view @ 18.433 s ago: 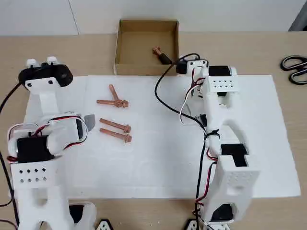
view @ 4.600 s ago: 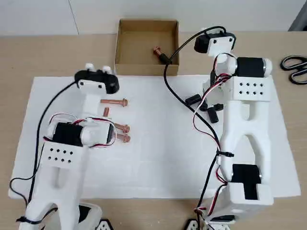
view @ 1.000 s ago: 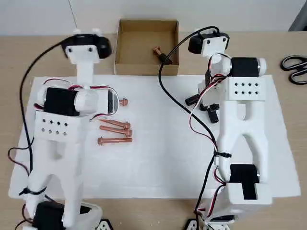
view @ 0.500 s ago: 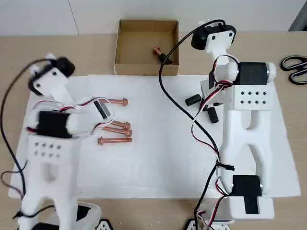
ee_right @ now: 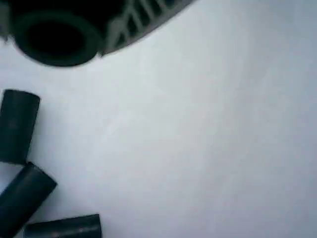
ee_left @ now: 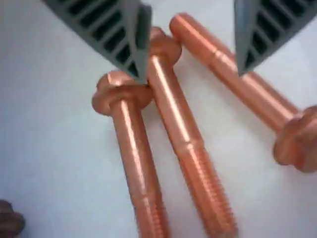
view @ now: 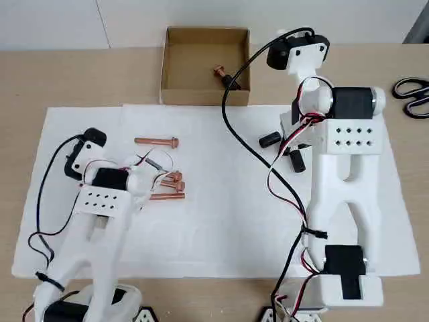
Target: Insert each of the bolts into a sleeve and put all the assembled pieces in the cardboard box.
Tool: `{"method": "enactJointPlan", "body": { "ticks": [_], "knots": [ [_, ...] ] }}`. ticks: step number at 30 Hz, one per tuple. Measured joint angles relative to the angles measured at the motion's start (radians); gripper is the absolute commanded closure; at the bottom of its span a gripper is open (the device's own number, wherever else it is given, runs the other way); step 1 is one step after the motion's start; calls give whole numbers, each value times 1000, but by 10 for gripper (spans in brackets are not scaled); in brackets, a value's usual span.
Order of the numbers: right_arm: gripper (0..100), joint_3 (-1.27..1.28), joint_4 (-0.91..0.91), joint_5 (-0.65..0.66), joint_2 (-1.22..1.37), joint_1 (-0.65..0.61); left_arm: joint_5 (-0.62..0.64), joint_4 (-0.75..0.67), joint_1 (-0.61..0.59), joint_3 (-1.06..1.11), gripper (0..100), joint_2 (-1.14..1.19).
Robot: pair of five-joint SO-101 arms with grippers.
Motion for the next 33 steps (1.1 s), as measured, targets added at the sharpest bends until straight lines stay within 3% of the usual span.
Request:
{"method": "enactJointPlan", "body": {
  "ticks": [13,23,28,33],
  "knots": [
    [995,0,0,0,0,0,2,-35,0,110,889,0],
    [995,0,0,0,0,0,2,-215,0,244,889,0],
    [995,0,0,0,0,0,2,-230,0,247,987,0],
    [995,0,0,0,0,0,-21,-232,0,247,992,0]
  ]
}}
